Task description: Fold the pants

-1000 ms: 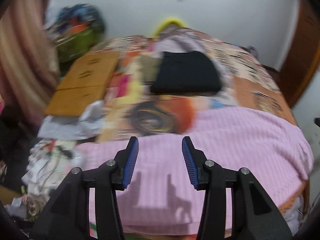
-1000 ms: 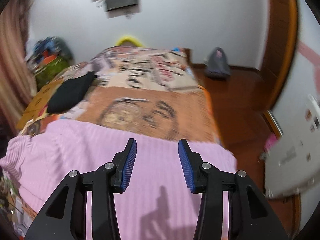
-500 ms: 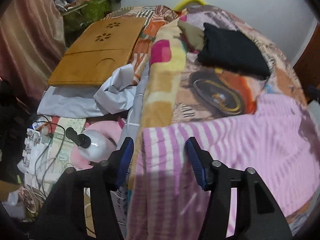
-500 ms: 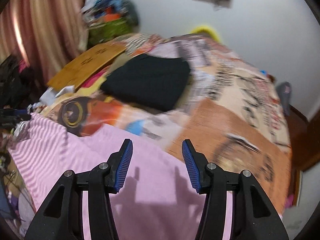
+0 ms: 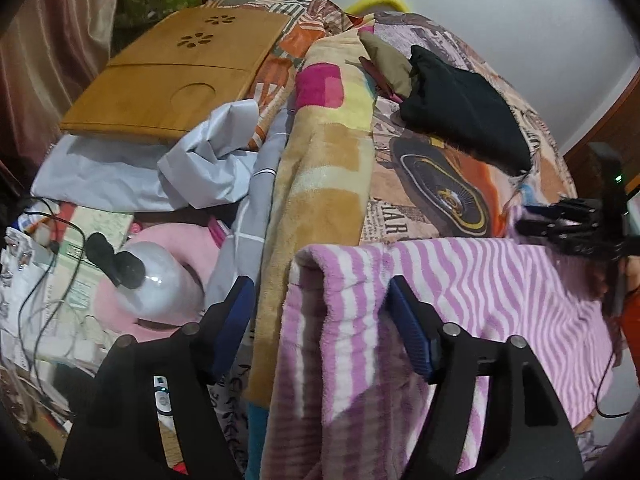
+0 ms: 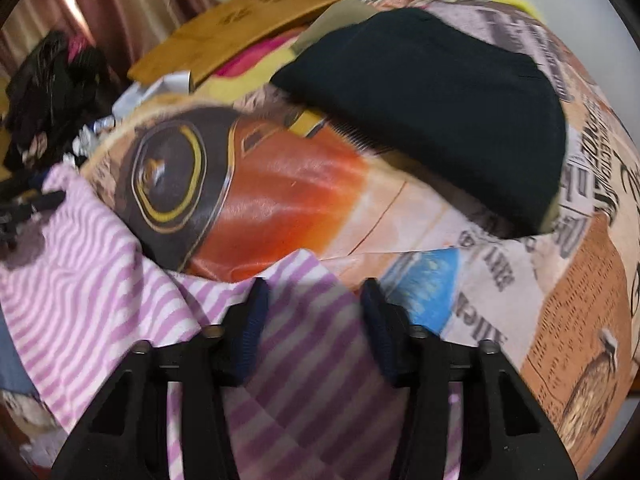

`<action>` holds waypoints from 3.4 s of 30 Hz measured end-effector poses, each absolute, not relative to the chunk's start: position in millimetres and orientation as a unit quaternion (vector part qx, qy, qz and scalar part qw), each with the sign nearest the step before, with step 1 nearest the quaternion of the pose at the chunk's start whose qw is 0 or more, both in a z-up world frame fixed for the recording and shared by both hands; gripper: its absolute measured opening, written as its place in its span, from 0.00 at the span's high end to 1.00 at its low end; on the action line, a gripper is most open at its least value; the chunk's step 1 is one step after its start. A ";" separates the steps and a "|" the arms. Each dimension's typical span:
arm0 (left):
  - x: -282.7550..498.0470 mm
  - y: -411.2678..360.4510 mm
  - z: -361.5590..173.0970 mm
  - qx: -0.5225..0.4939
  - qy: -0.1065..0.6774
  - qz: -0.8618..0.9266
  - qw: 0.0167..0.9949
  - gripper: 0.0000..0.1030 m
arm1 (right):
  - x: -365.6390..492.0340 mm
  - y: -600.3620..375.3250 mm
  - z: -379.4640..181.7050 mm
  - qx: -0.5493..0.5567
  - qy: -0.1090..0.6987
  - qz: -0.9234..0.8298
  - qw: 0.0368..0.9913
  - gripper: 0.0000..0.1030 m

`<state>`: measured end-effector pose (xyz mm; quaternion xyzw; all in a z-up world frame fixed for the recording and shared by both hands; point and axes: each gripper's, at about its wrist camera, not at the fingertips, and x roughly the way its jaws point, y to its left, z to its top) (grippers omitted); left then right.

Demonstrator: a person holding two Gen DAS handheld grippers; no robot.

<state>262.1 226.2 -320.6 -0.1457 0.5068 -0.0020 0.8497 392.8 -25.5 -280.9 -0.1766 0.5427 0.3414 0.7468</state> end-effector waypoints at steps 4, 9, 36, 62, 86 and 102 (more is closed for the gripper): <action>259.7 221.6 -313.8 -0.146 0.495 -0.010 0.856 0.62 | 386.9 -19.8 -283.7 -0.192 0.538 0.344 0.745 0.81; 253.2 214.8 -300.4 -0.110 0.480 0.011 0.870 0.86 | 373.9 -15.0 -277.5 -0.219 0.507 0.341 0.761 0.90; 250.4 198.6 -245.7 -0.030 0.460 0.035 0.887 0.72 | 370.3 -80.5 -196.6 -0.154 0.446 0.272 0.839 0.81; 172.2 160.2 -288.4 0.042 0.460 0.044 0.886 0.64 | 192.8 -244.7 -200.0 -0.016 0.458 0.107 0.883 0.63; 127.6 202.3 -272.4 -0.047 0.458 0.072 0.885 0.98 | 172.0 -272.2 -217.9 0.007 0.475 0.079 0.877 0.63; 168.1 -16.0 -270.1 0.038 0.481 -0.171 0.859 0.78 | 145.8 -293.0 -219.5 -0.044 0.472 0.074 0.878 0.56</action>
